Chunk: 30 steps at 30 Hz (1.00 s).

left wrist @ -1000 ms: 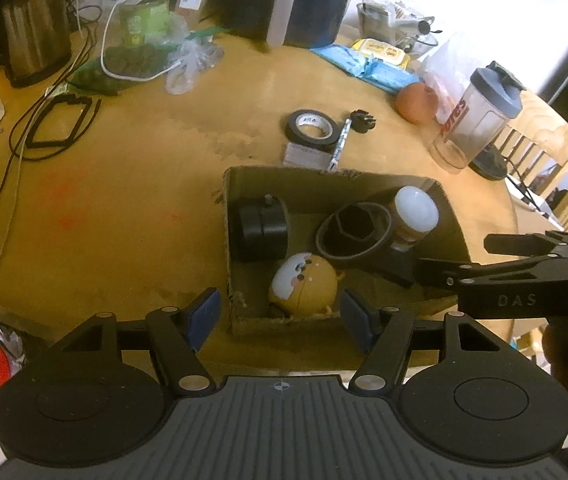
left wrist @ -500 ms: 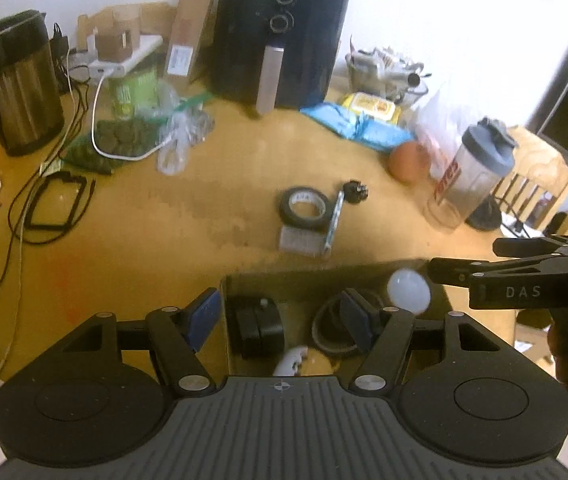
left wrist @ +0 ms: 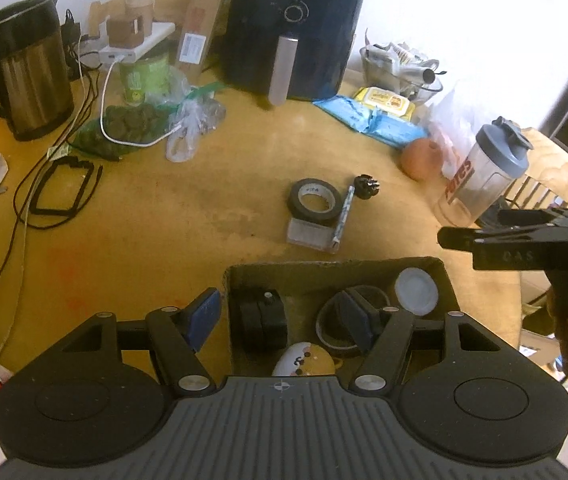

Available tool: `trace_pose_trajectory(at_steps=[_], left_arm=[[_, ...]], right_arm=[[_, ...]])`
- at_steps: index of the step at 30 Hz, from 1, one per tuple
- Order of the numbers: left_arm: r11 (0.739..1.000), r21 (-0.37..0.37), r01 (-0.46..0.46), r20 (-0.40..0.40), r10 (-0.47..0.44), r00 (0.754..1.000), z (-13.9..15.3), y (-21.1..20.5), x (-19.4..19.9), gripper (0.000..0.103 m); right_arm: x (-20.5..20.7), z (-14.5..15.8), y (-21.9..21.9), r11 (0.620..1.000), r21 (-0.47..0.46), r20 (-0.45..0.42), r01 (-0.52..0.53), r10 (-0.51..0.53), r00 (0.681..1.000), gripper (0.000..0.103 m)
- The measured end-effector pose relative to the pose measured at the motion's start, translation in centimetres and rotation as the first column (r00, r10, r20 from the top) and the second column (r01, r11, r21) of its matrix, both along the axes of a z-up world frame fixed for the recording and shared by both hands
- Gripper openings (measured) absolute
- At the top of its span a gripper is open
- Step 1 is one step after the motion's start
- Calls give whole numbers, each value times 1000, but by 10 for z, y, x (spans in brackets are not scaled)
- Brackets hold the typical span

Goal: Organize rigid objects
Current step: 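Reach the right tool to the black round plug and close on it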

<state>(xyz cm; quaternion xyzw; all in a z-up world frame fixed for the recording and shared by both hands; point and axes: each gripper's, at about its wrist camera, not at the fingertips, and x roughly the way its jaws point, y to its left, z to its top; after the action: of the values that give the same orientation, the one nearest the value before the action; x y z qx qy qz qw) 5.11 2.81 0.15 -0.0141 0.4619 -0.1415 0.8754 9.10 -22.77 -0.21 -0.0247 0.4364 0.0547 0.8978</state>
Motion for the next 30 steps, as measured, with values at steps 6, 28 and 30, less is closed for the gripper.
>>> trace_pose_trajectory(at_steps=[6, 28, 30], left_arm=[[1000, 6, 2, -33, -2, 999, -8, -6, 1, 65], [996, 8, -86, -61, 86, 994, -7, -4, 18, 65], [995, 10, -100, -66, 100, 993, -7, -2, 20, 65]], right_arm=[[14, -11, -6, 999, -1, 6, -47, 47, 999, 103], [96, -58, -9, 996, 30, -31, -86, 87, 996, 91], [104, -64, -10, 997, 36, -46, -71, 72, 996, 87]])
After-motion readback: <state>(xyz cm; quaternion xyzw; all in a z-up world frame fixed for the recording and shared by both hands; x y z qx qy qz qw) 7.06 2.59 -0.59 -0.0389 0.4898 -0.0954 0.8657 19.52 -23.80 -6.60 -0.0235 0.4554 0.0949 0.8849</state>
